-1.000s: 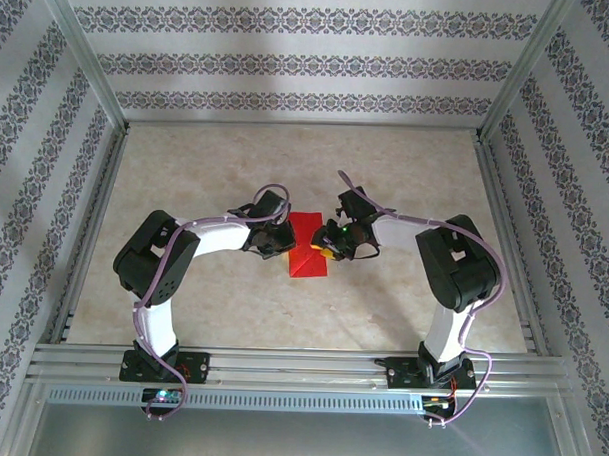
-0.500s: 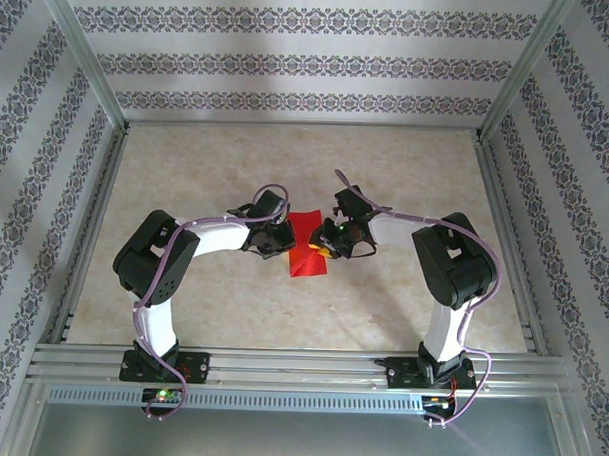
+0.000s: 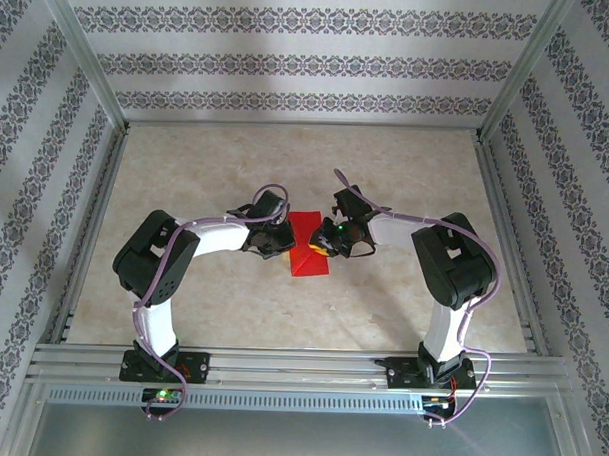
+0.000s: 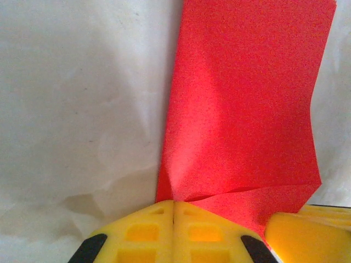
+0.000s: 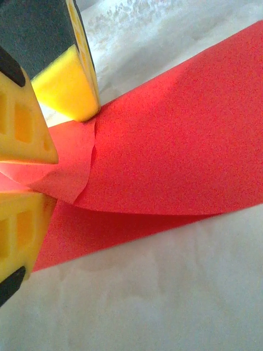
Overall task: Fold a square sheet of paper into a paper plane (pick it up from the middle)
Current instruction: Turn over the paper at the center of the table.
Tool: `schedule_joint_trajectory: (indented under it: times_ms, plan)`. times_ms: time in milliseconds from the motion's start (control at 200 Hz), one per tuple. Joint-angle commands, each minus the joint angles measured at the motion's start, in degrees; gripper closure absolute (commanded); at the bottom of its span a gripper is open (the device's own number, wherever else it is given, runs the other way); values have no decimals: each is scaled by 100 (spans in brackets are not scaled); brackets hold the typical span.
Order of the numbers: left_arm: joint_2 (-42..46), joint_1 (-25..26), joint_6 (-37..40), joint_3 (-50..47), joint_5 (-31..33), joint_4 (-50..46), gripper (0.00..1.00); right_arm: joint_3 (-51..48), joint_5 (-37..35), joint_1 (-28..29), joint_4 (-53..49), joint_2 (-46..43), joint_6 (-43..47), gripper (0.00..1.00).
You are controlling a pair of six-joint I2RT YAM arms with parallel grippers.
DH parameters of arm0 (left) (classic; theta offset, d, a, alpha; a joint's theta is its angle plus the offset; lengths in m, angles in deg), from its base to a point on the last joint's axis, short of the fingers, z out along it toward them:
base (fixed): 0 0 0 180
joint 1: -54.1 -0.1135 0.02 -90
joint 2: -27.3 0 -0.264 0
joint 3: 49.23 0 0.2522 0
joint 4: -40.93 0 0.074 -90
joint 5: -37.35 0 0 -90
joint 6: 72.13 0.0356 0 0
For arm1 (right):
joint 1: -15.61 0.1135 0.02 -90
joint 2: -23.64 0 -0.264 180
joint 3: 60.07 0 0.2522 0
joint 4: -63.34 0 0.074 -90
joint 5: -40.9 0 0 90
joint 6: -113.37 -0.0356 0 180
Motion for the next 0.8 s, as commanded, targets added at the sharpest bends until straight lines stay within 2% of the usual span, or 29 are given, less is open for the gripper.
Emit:
schedule_joint_trajectory:
  times_ms: [0,210,420,515,645,794]
  plan:
    - [-257,-49,-65,-189,139,-328,96,-109,183,5,233,-109,-62,81]
    - [-221,-65,-68,-181,137,-341,96,-151,296,5,401,9,-178,84]
    - [226,-202,14,-101,24,-385,93,-253,269,-84,637,-158,-141,93]
    - [730,-392,88,-149,-42,-371,86,-322,354,-203,885,-363,-59,95]
    - [1523,-745,35,-516,-309,-43,69,-300,659,-391,1251,-715,164,96]
    - [2273,-1017,-37,-1062,-988,858,42,-163,1287,-627,1659,-972,107,96]
